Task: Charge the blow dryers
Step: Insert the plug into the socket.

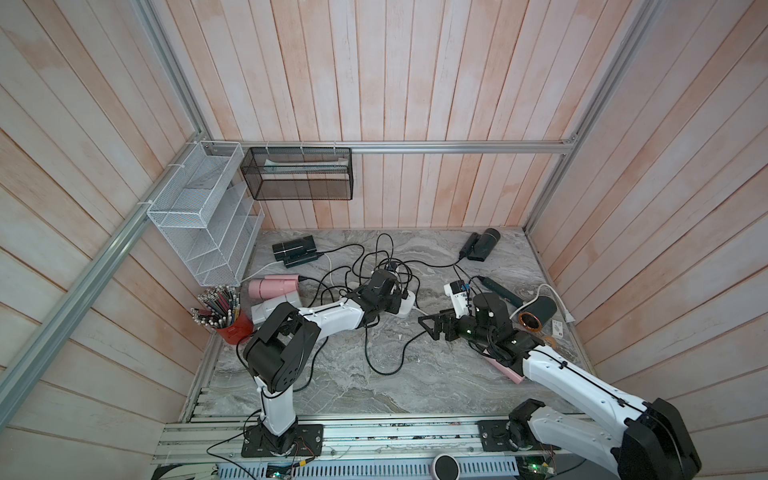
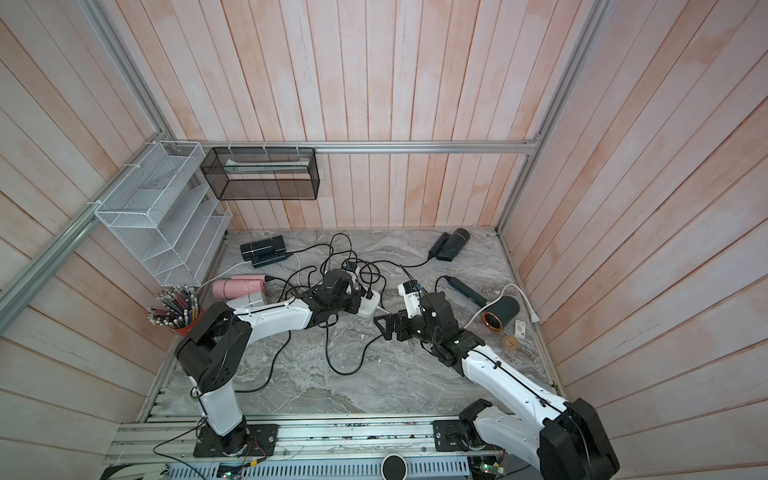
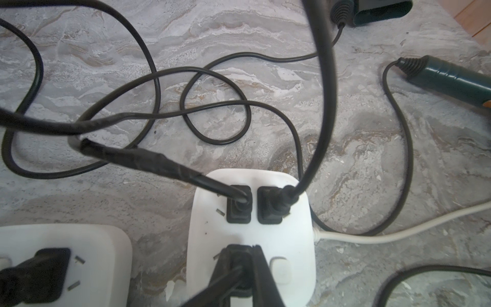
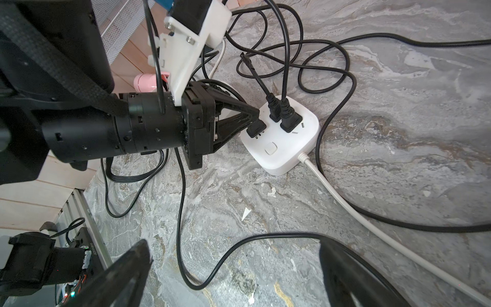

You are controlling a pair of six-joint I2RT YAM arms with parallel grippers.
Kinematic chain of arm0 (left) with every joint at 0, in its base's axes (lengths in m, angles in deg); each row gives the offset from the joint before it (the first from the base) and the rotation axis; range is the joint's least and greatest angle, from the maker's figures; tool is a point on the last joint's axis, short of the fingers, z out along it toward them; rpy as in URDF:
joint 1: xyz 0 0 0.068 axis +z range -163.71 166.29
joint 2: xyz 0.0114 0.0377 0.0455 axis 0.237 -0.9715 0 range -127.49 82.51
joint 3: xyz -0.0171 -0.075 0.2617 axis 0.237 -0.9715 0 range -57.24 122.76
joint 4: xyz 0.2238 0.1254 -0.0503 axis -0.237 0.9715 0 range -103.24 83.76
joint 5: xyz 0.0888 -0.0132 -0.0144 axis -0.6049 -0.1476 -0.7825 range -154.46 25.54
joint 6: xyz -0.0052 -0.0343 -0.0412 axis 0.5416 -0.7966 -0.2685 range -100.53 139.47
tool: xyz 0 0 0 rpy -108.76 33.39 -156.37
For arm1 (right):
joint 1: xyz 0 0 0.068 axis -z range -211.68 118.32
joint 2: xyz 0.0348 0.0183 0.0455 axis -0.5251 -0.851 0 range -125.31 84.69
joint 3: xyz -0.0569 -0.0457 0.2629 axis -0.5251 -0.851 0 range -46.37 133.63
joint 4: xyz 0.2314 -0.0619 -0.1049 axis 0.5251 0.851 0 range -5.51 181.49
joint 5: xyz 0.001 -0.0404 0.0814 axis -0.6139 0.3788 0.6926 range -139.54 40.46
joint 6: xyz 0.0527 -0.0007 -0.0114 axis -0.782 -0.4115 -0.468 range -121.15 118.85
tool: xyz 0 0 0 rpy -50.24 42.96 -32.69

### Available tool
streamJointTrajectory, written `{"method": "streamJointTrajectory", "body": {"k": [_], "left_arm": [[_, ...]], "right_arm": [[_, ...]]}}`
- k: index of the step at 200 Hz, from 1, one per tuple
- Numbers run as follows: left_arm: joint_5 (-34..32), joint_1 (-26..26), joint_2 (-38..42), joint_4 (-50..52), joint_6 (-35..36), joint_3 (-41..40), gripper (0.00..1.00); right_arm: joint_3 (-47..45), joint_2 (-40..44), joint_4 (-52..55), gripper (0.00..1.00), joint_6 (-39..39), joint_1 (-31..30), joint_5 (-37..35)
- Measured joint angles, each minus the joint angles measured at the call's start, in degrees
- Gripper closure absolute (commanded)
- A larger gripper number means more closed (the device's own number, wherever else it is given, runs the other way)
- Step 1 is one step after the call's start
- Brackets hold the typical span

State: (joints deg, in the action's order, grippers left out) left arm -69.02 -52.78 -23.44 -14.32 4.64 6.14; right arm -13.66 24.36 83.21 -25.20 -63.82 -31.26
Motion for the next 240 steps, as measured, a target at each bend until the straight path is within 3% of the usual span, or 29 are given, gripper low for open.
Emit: {"method": "streamJointTrajectory", "body": {"k": [240], "left_arm": [[-3.0, -1.5, 1.9, -5.9, -1.4, -5.0, 0.89]], "right_arm": [[-2.1, 1.1, -1.5, 0.03, -1.5, 0.0, -3.5]]}}
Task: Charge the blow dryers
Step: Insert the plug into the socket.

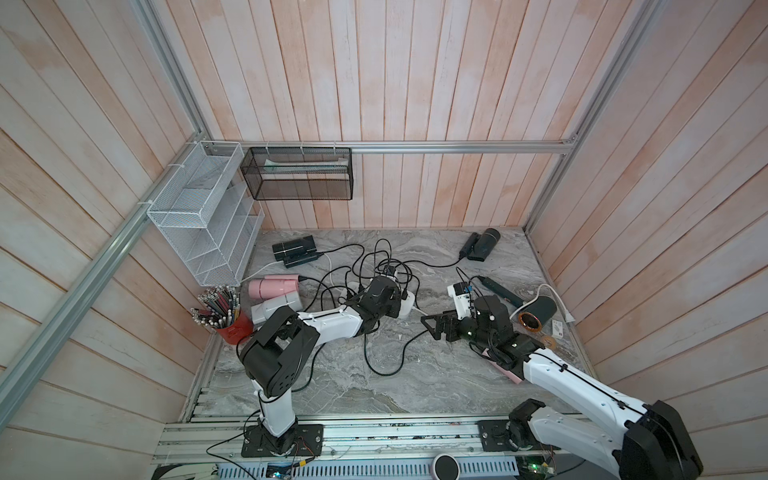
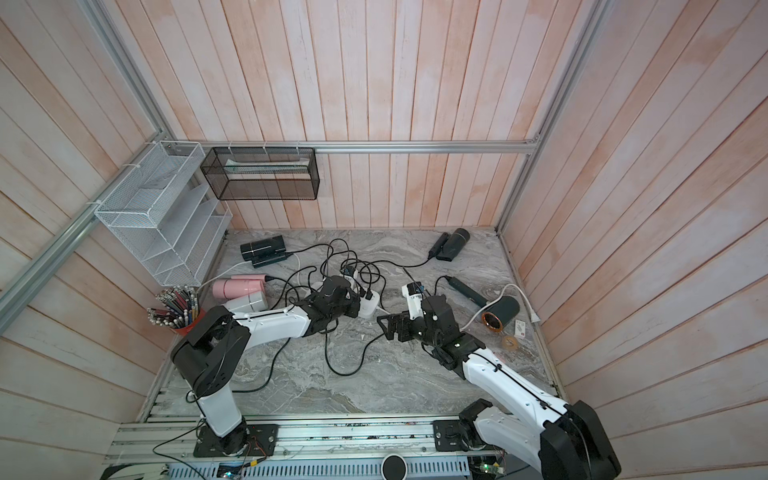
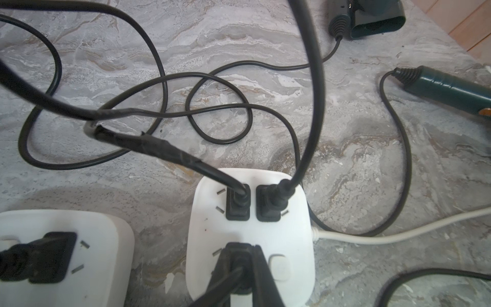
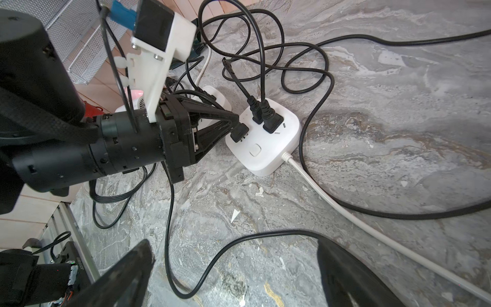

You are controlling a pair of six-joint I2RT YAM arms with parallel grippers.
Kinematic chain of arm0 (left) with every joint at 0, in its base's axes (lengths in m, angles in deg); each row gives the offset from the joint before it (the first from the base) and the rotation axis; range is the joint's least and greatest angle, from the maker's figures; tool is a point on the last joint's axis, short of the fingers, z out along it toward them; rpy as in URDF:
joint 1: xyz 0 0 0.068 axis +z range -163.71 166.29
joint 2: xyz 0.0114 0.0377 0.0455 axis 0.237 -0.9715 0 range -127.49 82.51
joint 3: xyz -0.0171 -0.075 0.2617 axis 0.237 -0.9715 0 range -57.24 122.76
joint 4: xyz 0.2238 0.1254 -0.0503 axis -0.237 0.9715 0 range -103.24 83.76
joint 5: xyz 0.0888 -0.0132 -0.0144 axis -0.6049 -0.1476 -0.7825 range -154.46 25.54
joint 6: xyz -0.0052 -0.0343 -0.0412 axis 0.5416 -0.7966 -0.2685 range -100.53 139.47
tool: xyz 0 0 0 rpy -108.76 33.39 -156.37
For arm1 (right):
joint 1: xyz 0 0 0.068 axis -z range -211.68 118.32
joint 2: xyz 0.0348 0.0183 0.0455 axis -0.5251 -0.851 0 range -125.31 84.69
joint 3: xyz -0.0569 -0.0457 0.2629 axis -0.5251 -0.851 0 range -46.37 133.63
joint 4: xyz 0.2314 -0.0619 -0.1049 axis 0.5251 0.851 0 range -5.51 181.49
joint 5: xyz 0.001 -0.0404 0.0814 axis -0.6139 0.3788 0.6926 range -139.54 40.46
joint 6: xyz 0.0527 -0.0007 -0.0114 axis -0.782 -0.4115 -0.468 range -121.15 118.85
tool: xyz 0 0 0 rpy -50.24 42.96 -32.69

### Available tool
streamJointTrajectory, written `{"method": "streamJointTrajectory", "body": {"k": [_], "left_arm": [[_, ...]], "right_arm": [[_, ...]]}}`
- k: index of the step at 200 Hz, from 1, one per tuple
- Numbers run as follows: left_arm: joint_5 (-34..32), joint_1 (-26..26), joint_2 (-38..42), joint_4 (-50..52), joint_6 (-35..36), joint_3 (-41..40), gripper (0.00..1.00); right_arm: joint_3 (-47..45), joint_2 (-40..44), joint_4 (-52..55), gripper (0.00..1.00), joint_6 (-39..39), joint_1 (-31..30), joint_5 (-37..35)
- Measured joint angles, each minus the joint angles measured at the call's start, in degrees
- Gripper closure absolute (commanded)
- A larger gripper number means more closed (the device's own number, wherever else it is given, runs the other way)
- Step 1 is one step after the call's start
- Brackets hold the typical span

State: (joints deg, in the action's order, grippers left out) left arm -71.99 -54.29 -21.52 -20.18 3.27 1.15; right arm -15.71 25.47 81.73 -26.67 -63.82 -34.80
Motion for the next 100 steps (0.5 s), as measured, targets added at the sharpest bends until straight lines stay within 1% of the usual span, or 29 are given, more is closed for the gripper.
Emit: {"method": "streamJointTrajectory", "body": {"k": [29, 66, 100], "left_arm": [[0.5, 0.2, 0.0, -0.3, -0.9, -0.1, 0.89], [2.8, 1.2, 0.4, -1.6, -2.7, -1.2, 0.89], [2.1, 0.9, 0.6, -1.4, -2.4, -1.3, 0.89]], "right_arm": [[0.0, 1.3, -0.1, 0.03, -0.3, 0.0, -0.8], [-1.2, 2.9, -1.1, 0.04, -1.1, 0.0, -1.2], [-1.9, 2.9, -1.5, 0.04, -1.4, 0.0, -1.4]]}}
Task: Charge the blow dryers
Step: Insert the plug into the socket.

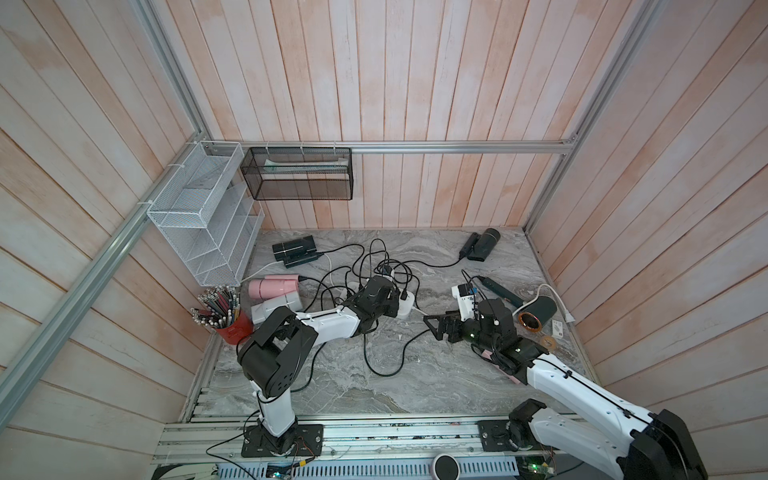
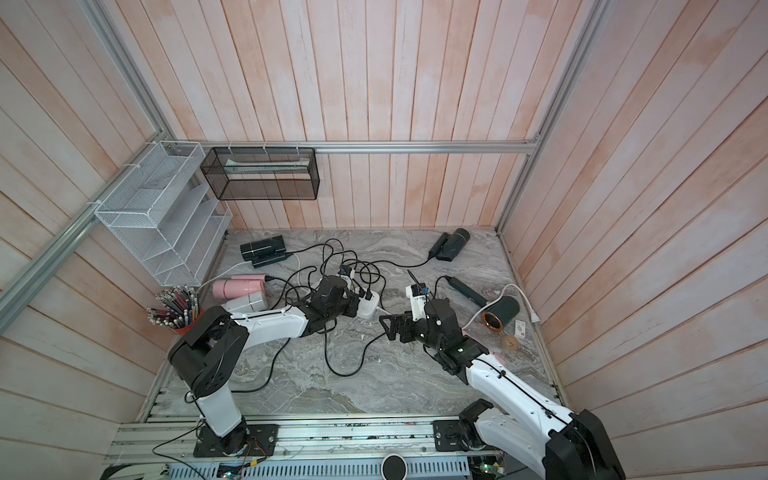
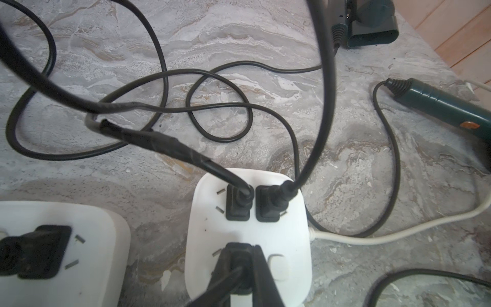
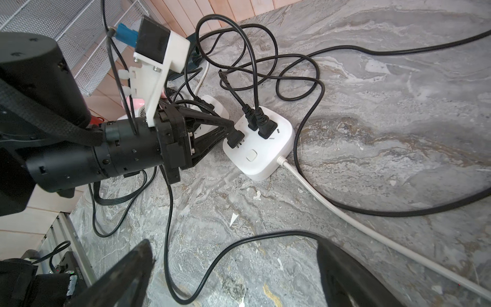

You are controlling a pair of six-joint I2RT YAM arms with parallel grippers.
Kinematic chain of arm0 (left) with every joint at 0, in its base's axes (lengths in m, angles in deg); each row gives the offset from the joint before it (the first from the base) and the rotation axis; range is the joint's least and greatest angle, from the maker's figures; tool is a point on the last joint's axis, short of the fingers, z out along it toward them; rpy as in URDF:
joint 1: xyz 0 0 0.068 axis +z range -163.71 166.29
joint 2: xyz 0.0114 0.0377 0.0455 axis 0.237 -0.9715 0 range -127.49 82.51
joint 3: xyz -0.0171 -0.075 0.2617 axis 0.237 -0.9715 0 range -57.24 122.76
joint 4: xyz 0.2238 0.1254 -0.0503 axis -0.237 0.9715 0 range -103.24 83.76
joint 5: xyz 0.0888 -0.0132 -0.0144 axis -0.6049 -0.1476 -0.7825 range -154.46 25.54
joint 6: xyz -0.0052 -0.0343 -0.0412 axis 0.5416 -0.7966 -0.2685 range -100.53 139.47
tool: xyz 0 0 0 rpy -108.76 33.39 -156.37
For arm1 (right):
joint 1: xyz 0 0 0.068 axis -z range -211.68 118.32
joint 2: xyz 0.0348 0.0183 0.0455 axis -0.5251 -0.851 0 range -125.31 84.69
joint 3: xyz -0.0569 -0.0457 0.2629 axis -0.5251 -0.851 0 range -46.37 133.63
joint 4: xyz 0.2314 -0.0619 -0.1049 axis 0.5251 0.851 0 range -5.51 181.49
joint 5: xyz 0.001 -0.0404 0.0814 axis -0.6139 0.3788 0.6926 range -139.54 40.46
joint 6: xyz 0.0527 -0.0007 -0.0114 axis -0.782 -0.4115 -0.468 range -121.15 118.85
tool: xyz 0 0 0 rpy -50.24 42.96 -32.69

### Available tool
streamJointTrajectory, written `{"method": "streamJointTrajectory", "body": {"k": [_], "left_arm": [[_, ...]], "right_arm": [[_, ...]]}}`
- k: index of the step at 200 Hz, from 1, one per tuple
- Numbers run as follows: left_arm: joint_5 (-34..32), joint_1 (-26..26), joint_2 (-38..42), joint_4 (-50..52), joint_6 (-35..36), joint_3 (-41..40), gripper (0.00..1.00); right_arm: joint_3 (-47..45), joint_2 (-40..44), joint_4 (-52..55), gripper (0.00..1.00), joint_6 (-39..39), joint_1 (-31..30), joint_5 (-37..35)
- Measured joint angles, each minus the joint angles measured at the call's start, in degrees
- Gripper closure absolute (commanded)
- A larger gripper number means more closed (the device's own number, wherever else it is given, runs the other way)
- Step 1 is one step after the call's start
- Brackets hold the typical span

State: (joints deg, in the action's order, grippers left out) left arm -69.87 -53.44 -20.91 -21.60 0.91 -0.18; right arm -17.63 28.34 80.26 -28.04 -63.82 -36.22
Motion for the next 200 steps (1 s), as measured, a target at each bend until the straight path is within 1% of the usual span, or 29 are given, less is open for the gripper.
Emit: {"method": "streamJointTrajectory", "body": {"k": [90, 104, 131, 170, 200], "left_arm": [[-6.0, -3.3, -0.3, 0.7, 1.7, 0.3, 0.89], [-5.9, -3.3, -0.3, 0.6, 1.6, 0.3, 0.89], [-3.8, -2.3, -0.2, -1.7, 0.3, -0.9, 0.89], [-1.0, -1.3, -0.2, -1.8, -2.1, -1.9, 0.89], [-1.3, -1.3, -0.2, -1.7, -2.2, -1.8, 0.89]], "right_arm": [[-0.7, 0.0, -0.5, 0.04, -0.6, 0.0, -1.5], [-0.7, 0.0, -0.5, 0.04, -0.6, 0.0, -1.5], [-0.8, 0.0, -0.7, 0.04, -0.6, 0.0, -1.5], [-0.9, 0.0, -1.2, 0.04, -1.0, 0.0, -1.4], [-0.9, 0.0, -1.6, 0.04, -1.3, 0.0, -1.4]]}}
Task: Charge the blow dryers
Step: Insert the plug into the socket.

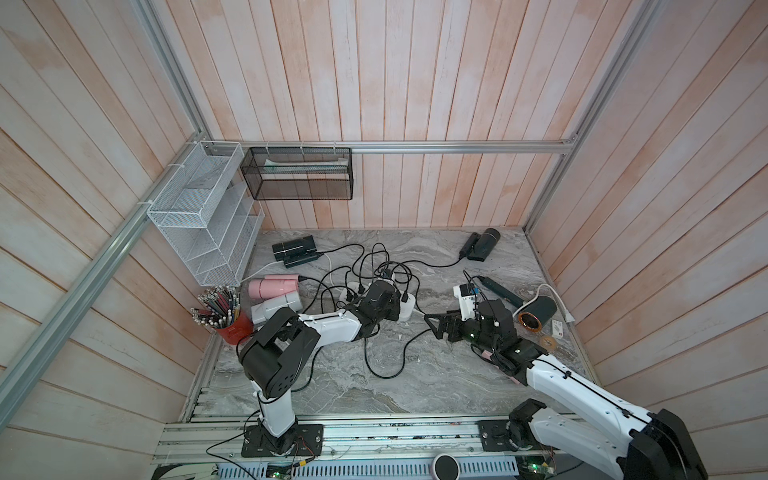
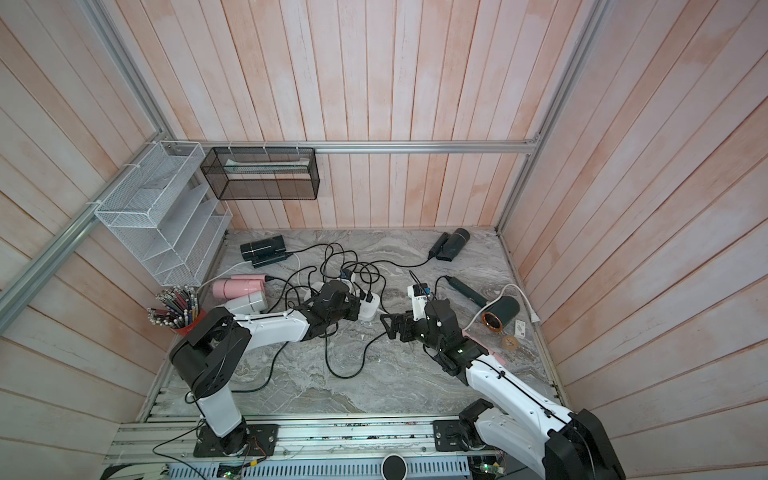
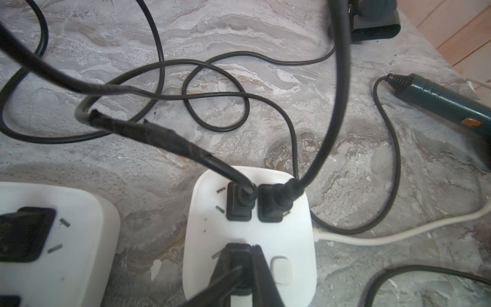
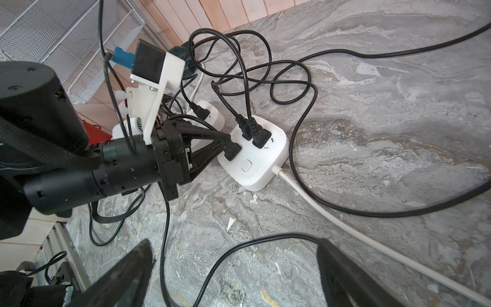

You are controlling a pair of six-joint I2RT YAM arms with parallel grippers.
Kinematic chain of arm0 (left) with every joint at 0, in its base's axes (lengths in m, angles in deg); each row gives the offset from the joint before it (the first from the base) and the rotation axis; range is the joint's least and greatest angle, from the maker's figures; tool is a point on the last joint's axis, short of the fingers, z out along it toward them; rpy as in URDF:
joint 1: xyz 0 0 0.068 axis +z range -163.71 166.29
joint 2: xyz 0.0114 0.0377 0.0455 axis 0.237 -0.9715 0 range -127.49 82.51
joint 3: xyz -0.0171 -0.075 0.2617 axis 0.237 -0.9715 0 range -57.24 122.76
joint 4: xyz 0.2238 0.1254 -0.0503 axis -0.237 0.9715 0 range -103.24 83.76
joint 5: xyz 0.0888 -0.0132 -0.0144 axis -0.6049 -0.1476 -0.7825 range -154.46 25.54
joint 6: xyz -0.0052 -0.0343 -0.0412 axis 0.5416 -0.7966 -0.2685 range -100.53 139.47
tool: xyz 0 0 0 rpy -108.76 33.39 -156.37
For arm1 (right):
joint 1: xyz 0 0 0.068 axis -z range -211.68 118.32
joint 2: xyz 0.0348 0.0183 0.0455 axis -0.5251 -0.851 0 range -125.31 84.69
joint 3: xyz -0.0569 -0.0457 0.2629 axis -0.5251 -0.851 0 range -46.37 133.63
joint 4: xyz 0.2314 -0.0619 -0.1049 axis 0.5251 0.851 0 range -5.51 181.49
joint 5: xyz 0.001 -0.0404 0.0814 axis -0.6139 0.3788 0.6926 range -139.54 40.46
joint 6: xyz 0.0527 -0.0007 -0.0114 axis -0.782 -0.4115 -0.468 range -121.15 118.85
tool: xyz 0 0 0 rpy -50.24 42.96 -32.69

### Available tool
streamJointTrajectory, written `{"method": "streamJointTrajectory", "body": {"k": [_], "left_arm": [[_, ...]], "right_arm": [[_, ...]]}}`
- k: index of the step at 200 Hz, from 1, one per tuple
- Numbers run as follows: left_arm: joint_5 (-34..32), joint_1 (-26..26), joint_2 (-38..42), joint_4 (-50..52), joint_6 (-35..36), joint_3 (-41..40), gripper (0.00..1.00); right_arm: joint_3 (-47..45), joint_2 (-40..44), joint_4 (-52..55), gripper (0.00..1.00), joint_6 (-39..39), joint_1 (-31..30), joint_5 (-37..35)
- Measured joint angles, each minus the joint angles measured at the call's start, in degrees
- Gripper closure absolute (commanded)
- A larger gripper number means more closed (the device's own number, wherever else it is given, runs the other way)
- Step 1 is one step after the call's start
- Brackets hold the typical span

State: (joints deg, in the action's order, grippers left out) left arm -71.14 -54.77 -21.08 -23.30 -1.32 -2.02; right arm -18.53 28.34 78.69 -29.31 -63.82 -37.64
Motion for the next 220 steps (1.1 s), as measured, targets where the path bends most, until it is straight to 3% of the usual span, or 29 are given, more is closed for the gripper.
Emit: {"method": "streamJointTrajectory", "body": {"k": [50, 159, 220], "left_arm": [[-3.7, -1.8, -0.2, 1.2, 0.8, 0.6, 0.89], [-4.3, -2.1, -0.3, 1.0, -1.9, 0.5, 0.89], [-4.8, -2.3, -0.4, -3.9, -3.0, -2.3, 0.89]], "right_arm": [[0.0, 0.0, -0.2, 0.04, 0.0, 0.0, 0.0], [-1.0, 0.7, -0.5, 0.04, -0.4, 0.0, -0.1], [-1.5, 0.8, -0.9, 0.04, -0.4, 0.0, -0.3]]}}
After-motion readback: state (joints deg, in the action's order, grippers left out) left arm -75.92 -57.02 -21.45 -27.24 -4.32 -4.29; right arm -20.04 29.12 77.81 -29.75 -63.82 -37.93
